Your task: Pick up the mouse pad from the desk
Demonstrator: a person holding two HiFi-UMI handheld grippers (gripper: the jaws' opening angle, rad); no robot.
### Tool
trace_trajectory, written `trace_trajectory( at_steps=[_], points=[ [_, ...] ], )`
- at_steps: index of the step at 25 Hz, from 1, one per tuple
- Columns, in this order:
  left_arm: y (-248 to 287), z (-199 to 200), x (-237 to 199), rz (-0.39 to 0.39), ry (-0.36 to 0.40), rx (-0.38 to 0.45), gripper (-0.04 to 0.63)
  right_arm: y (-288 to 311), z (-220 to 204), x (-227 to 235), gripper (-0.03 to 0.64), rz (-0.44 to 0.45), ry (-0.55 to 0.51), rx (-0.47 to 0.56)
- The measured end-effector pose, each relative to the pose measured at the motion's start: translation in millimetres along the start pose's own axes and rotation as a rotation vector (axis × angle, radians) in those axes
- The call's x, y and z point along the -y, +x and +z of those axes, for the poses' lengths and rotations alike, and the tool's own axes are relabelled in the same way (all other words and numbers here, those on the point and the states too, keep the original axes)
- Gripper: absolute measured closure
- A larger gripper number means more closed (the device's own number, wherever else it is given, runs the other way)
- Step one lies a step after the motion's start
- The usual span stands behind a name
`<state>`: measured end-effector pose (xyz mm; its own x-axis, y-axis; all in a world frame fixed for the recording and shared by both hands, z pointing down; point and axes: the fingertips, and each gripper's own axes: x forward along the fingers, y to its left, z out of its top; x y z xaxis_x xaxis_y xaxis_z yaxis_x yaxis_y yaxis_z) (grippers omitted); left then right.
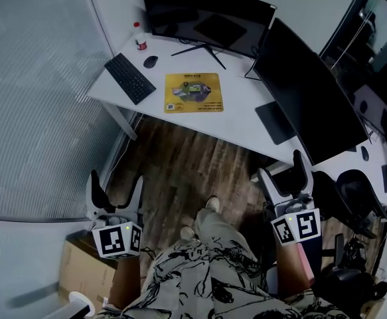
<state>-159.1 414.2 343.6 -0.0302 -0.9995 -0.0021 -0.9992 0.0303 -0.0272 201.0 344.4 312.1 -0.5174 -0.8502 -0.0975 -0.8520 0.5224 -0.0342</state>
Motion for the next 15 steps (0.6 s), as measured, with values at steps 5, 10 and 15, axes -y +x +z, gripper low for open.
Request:
trace_trajectory(
  at_steps=[5, 10, 15],
  points=[
    [34.1, 4.4, 4.4, 0.005, 0.030, -0.003, 0.092, 32.8, 1.8, 20.3, 0.172, 0.017, 0.017, 0.022],
    [72.3, 7.3, 6.7, 0.022, 0.029, -0.008, 0.084, 70.5, -3.9, 42.0, 0.170, 0.031, -0.014, -0.010],
    [110.9, 6.4, 15.6, 0.028, 0.052, -0.050, 0.078, 103.6, -7.3, 67.0, 0.167, 0.052, -0.017, -0.026]
  ],
)
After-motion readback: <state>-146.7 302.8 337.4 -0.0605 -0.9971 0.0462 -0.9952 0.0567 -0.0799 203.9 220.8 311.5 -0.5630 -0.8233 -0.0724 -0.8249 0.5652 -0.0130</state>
